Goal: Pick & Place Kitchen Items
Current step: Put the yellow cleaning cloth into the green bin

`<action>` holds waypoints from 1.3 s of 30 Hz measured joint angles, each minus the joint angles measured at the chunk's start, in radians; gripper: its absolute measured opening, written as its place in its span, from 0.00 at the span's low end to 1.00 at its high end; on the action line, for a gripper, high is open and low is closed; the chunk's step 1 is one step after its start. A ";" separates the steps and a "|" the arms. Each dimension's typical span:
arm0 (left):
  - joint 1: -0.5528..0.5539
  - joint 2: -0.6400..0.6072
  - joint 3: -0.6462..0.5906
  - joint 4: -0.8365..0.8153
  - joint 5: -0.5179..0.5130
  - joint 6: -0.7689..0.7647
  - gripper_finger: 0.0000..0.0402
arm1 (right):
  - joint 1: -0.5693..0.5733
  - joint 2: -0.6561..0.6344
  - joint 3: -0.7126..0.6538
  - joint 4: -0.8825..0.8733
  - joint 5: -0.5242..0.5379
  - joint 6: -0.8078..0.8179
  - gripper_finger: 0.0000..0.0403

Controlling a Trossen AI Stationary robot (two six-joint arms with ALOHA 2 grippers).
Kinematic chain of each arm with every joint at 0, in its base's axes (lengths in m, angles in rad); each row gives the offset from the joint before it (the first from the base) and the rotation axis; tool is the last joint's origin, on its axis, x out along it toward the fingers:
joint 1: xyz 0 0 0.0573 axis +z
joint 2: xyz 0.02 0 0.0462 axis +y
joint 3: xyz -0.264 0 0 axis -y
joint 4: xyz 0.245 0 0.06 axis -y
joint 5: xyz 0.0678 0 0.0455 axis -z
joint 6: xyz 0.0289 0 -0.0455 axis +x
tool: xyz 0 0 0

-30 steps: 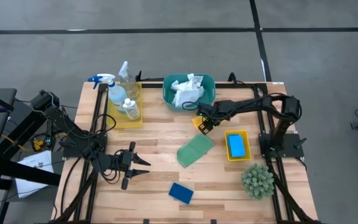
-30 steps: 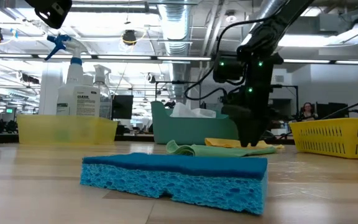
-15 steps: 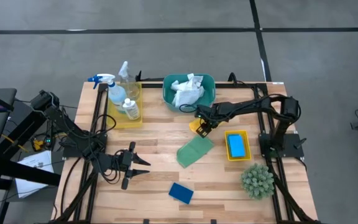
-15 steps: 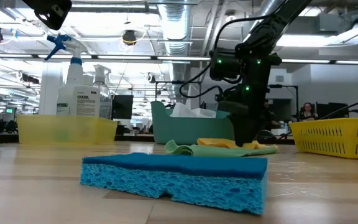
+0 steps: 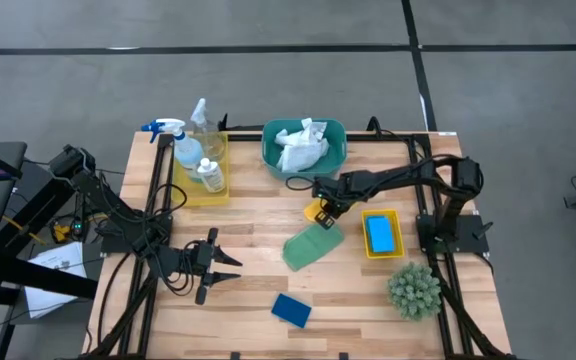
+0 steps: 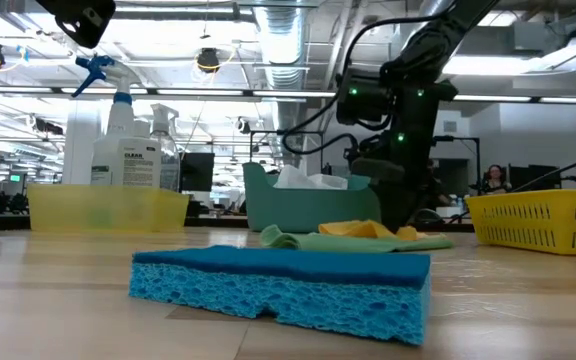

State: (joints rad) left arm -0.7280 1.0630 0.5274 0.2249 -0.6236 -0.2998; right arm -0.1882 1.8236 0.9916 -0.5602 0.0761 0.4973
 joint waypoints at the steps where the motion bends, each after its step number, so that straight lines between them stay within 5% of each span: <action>1: 0.000 0.000 0.000 0.000 0.000 -0.002 0.30 | 0.005 0.000 0.000 0.000 0.000 0.000 0.11; 13: 0.000 0.000 0.000 0.000 0.000 -0.005 0.30 | 0.072 -0.036 -0.004 -0.007 0.084 0.027 0.01; 30: 0.000 0.000 0.000 0.003 0.000 -0.005 0.30 | 0.111 -0.396 -0.003 0.031 0.188 0.021 0.00; 39: 0.000 0.000 0.000 0.021 0.000 -0.004 0.30 | 0.081 -0.483 -0.002 0.156 0.183 -0.034 0.00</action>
State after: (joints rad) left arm -0.7281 1.0630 0.5273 0.2456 -0.6235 -0.3043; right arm -0.1071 1.3402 0.9901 -0.4040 0.2590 0.4635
